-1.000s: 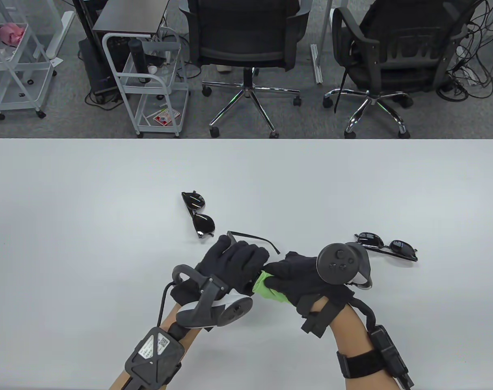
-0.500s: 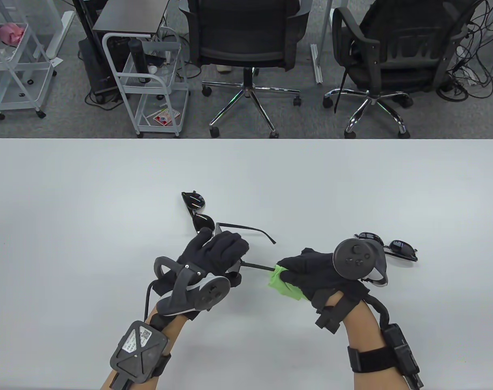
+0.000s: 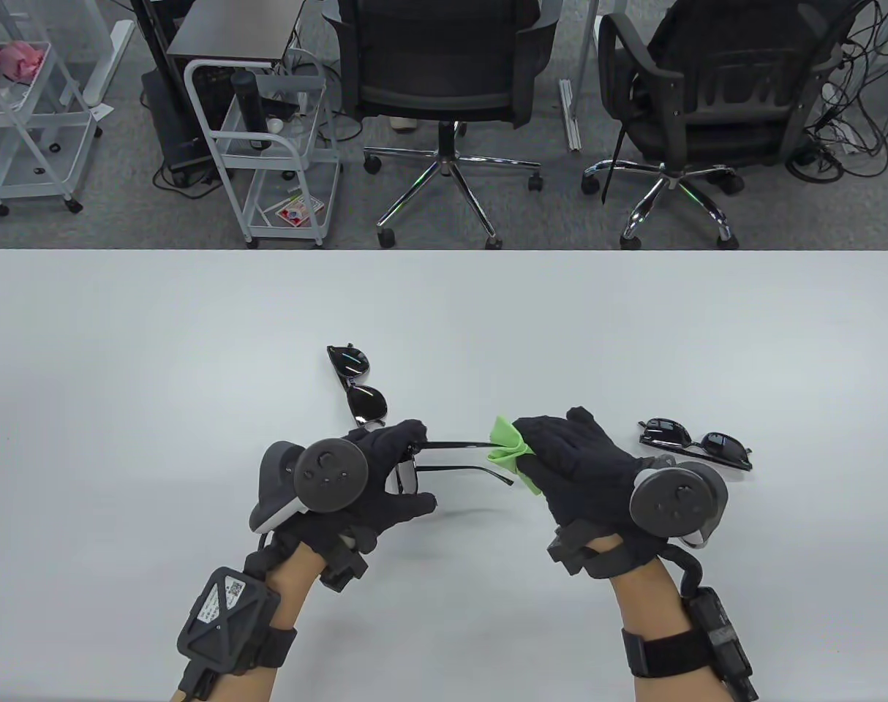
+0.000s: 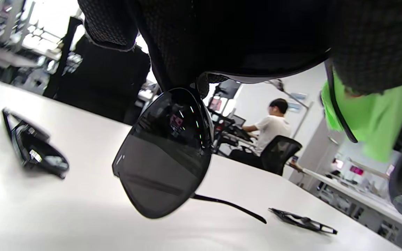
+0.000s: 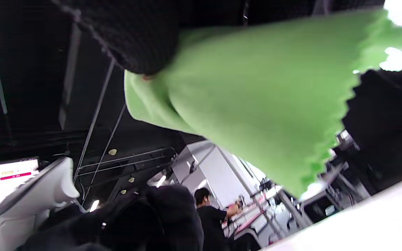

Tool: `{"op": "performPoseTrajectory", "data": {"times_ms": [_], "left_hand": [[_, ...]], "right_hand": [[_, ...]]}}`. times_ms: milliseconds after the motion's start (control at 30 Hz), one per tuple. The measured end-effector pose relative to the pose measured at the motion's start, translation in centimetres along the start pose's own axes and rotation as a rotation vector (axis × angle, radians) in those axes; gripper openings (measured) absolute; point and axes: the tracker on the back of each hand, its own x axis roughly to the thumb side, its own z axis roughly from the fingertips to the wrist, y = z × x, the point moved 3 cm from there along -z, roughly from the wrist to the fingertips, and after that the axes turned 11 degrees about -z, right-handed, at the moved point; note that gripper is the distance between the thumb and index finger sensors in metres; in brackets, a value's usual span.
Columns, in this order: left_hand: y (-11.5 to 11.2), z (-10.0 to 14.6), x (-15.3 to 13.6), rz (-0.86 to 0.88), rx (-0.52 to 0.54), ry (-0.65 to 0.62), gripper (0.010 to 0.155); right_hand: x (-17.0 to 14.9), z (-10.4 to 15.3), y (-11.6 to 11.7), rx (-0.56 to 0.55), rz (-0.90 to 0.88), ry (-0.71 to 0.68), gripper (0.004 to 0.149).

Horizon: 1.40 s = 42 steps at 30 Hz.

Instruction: Dust sunglasses

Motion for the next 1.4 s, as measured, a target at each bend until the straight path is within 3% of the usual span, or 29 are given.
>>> {"op": "performPoseTrajectory", "data": {"times_ms": [67, 167, 533, 633, 967, 1200, 1333, 1400], "left_hand": [[-0.3, 0.0, -1.3, 0.132, -0.02, 0.093, 0.094], [-1.4, 0.2, -3.1, 0.348, -0.075, 0.209, 0.097], [-2.4, 0.5, -4.2, 0.498, -0.111, 0.264, 0.098], [-2.7, 0.6, -4.4, 0.577, -0.11, 0.28, 0.098], [-3.8, 0.8, -4.5, 0.708, -0.13, 0.338, 0.097], [-4.8, 0.9, -4.9, 0.855, -0.145, 0.366, 0.097], [-6.2, 0.8, -3.3, 0.912, -0.273, 0.297, 0.108], [-7.1, 0.7, -1.8, 0.866, -0.397, 0.228, 0.113]], "right_hand": [[1.3, -0.1, 0.6, 0.03, 0.078, -0.058, 0.044], [2.6, -0.1, 3.1, 0.16, 0.164, -0.113, 0.044], [2.7, 1.6, 11.8, 0.607, 0.39, -0.168, 0.045], [2.5, 2.1, 13.3, 0.678, 0.432, -0.178, 0.045], [3.4, 2.4, 14.5, 0.719, 0.506, -0.237, 0.047], [4.5, 2.8, 14.9, 0.684, 0.603, -0.324, 0.045], [4.3, 2.5, 14.6, 0.678, 0.693, -0.343, 0.045], [4.3, 2.3, 14.1, 0.64, 0.701, -0.338, 0.044]]}}
